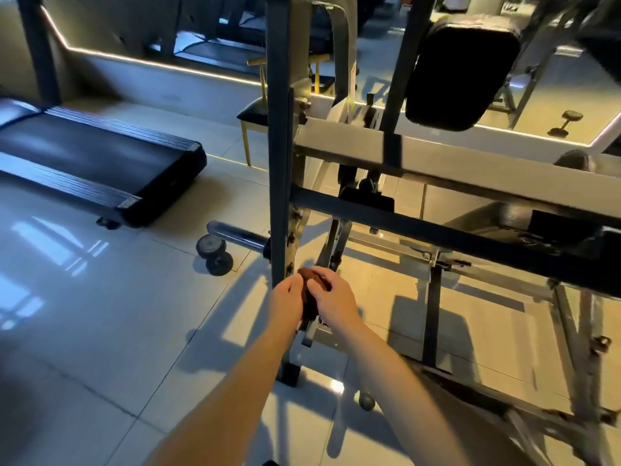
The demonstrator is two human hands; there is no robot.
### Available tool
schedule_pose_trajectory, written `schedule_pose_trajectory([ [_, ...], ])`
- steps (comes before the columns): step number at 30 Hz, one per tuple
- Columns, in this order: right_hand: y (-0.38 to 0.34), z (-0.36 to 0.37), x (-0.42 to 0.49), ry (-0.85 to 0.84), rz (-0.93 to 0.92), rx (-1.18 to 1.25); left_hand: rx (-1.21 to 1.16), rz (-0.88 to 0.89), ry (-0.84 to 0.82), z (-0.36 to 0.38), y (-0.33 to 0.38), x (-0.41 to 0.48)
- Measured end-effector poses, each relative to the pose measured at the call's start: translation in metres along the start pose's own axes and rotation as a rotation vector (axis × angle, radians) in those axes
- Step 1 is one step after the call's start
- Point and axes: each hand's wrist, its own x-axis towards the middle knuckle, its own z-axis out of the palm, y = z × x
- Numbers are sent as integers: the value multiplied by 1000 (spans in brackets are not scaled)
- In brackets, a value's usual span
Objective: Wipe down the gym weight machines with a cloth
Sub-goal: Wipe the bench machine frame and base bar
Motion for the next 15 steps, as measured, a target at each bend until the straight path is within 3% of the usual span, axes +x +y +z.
schedule_pose_trajectory([
  [8,110,20,36,43,52,-61,276,147,37,-10,-96,36],
  [15,216,58,65,110,45,-19,404,97,-37,-12,-206,87],
])
